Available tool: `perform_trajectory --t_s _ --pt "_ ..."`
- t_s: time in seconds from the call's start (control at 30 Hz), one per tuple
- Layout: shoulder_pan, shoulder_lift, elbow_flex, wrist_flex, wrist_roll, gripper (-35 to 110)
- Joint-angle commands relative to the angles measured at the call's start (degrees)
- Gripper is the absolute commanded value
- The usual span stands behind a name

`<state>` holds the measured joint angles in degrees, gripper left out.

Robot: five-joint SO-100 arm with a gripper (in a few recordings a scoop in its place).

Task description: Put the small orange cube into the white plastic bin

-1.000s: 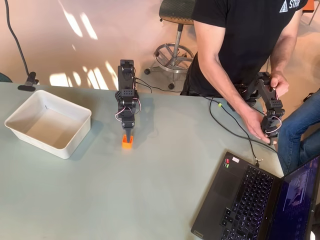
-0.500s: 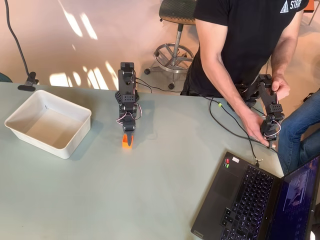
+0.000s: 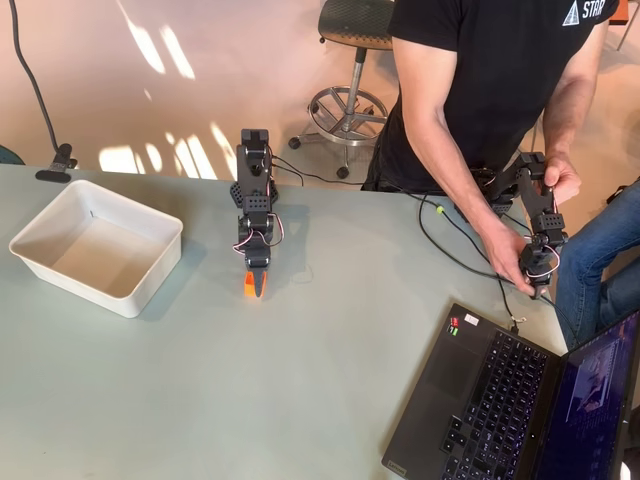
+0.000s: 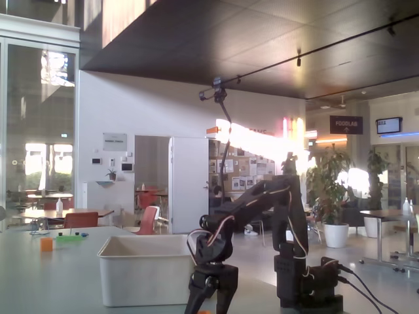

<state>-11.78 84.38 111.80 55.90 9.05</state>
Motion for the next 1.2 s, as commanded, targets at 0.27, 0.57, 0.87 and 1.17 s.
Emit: perform_trajectory --t_s 0.27,0.57,0.87,1.17 --pt "-0.4 1.6 -1.8 1.7 -0.1 29" --pt "0.3 16.7 -2.0 9.7 -0.1 29" --pt "10.4 37.4 -2.0 15.6 -2.4 29" --pt "33.8 45.5 -2.5 14.7 -20.1 29"
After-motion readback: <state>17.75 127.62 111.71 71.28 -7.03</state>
